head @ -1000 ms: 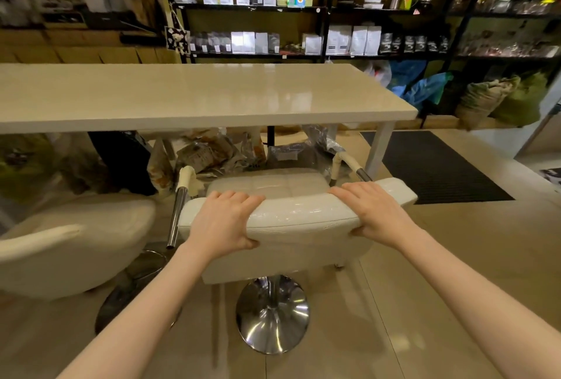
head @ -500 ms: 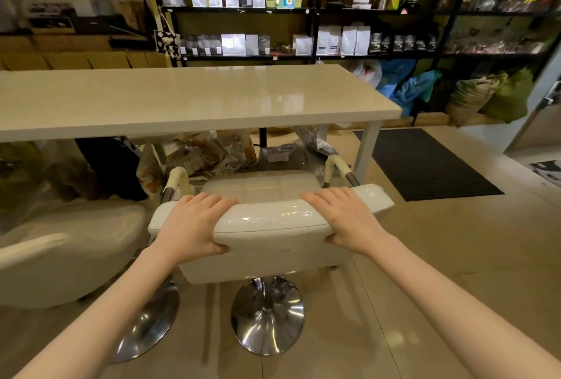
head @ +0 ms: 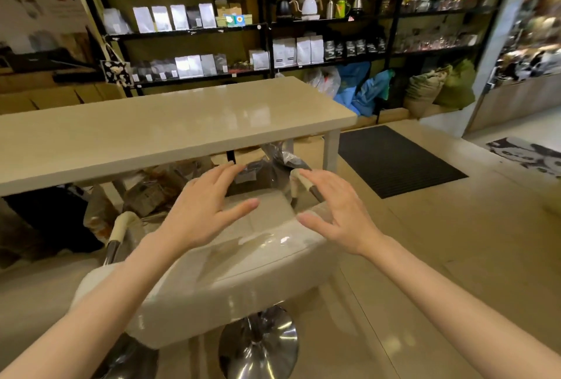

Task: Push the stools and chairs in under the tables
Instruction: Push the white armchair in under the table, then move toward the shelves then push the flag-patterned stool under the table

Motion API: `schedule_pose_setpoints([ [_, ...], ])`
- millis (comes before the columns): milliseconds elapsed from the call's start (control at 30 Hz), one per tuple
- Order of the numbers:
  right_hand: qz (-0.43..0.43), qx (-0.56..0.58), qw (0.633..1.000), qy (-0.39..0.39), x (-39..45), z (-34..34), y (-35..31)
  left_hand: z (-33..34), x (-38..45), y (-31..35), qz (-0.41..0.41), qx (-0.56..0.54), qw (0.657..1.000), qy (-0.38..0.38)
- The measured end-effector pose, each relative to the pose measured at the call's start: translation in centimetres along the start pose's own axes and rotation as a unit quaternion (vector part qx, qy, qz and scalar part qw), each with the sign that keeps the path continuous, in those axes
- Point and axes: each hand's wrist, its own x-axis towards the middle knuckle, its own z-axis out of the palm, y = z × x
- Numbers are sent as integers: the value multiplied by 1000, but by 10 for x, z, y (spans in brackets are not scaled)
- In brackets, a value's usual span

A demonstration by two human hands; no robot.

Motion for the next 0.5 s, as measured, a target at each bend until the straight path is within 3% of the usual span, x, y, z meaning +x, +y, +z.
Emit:
schedule_pose_setpoints([
  [233,133,-61,983,107,15,-93,123,56,147,95,60,-77,993,64],
  [500,140,-124,977,99,47,-210,279,139,325,202,66,-85,987,119],
])
